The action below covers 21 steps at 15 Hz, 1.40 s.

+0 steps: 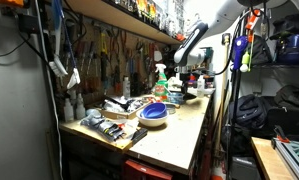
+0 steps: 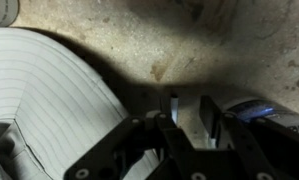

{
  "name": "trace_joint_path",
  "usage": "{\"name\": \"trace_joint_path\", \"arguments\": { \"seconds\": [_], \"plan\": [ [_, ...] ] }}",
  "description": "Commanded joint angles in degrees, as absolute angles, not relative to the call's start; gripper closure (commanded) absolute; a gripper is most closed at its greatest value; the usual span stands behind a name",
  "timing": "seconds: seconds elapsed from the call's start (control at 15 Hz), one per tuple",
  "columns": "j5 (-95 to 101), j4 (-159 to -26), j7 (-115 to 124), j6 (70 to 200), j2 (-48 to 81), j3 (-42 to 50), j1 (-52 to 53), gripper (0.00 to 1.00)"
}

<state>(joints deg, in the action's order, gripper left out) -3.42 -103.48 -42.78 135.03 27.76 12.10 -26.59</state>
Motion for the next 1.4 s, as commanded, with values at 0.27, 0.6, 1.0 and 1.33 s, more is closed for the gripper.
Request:
{"name": "trace_joint_path", "arguments": {
  "seconds": [0.27,0.6,1.0,1.33],
  "plan": [
    [-4.6,-98.9,-42.2,133.7,31.8,10.3,-28.7,0.64],
    [-9.7,-94.7,-42.5,127.4,32.6,9.4,-32.1,0.61],
    [-10.6,-91.6,-41.2,125.3,35.2,9.5,-33.9,0.61],
    [-10.4,-91.2,-41.0,125.7,36.6,8.6,-33.7,0.63]
  ]
}}
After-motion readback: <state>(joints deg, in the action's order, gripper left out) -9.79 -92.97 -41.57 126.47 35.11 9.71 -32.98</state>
